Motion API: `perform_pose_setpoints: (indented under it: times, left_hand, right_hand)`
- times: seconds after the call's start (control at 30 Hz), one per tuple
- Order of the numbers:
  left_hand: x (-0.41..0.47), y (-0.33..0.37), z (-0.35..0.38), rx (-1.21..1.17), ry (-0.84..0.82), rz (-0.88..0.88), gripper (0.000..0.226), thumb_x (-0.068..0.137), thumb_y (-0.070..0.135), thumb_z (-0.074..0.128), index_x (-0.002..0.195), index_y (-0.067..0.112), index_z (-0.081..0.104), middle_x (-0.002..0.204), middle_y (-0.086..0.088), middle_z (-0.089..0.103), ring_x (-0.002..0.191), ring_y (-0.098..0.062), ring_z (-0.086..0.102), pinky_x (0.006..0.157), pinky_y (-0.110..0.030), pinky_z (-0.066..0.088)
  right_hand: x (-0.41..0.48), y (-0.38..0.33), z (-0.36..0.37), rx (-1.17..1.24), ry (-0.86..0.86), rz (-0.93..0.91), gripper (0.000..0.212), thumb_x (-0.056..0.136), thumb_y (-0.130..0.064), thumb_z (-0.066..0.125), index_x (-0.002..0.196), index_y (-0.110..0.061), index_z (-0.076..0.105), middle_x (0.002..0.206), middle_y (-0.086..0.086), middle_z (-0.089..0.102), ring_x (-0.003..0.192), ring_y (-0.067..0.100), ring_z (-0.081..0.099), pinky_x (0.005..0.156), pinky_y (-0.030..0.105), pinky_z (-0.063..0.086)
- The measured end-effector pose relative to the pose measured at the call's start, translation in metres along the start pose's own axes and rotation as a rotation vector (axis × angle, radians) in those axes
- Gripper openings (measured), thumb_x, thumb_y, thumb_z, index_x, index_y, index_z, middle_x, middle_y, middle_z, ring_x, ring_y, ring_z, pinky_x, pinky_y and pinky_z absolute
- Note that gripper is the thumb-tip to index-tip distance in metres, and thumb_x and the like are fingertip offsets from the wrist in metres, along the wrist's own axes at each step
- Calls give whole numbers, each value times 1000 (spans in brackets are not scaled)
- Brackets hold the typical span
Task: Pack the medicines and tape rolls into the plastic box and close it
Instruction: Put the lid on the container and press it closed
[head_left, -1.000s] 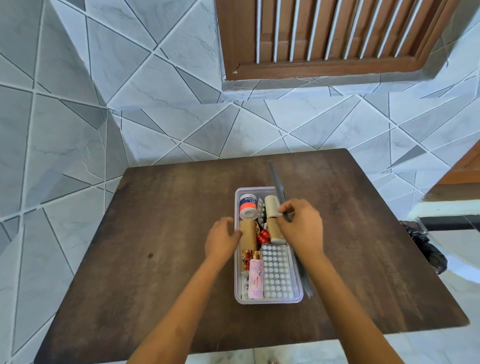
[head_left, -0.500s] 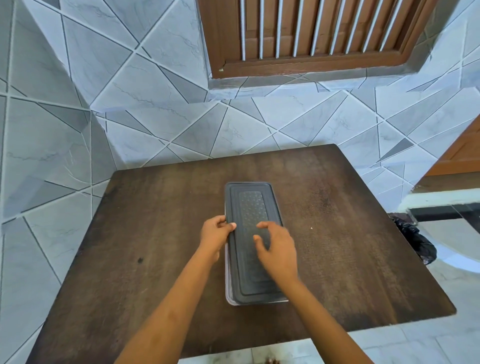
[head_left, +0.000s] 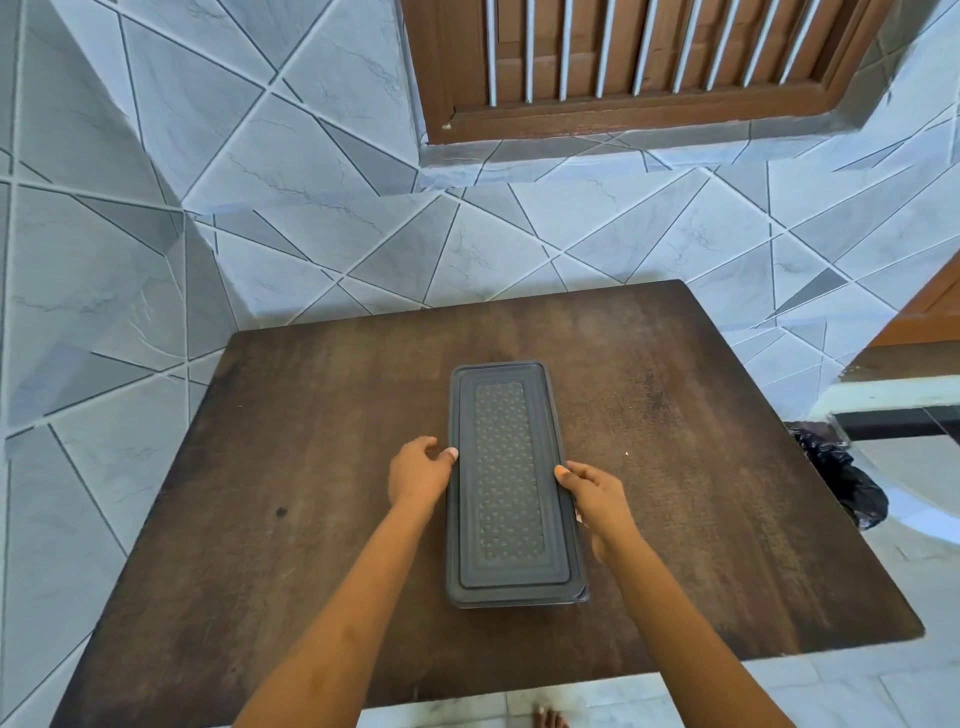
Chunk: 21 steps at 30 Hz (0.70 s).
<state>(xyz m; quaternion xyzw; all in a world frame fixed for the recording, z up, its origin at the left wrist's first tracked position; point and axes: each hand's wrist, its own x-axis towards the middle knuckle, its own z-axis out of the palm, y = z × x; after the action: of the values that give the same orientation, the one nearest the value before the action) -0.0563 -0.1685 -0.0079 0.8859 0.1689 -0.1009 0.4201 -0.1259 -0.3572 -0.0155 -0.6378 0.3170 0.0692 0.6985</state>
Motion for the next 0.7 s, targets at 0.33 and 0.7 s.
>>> perform_pose_setpoints:
  times: [0.33, 0.7]
  left_hand:
    - [11, -7, 7, -292, -138, -122, 23, 92, 15, 57, 98, -3, 68, 76, -10, 61, 63, -19, 48, 59, -28, 40]
    - [6, 1, 16, -243, -9, -17, 28, 95, 28, 50, 112, 7, 61, 101, -2, 56, 96, -17, 51, 86, -28, 40]
  right_hand:
    - [21, -13, -4, 51, -78, 184, 28, 89, 1, 55, 116, 8, 57, 64, 1, 59, 51, 5, 56, 37, 9, 46]
    - [35, -13, 4, -167, -76, -86, 32, 94, -30, 48, 118, -8, 54, 109, 6, 58, 99, 20, 55, 83, 33, 45]
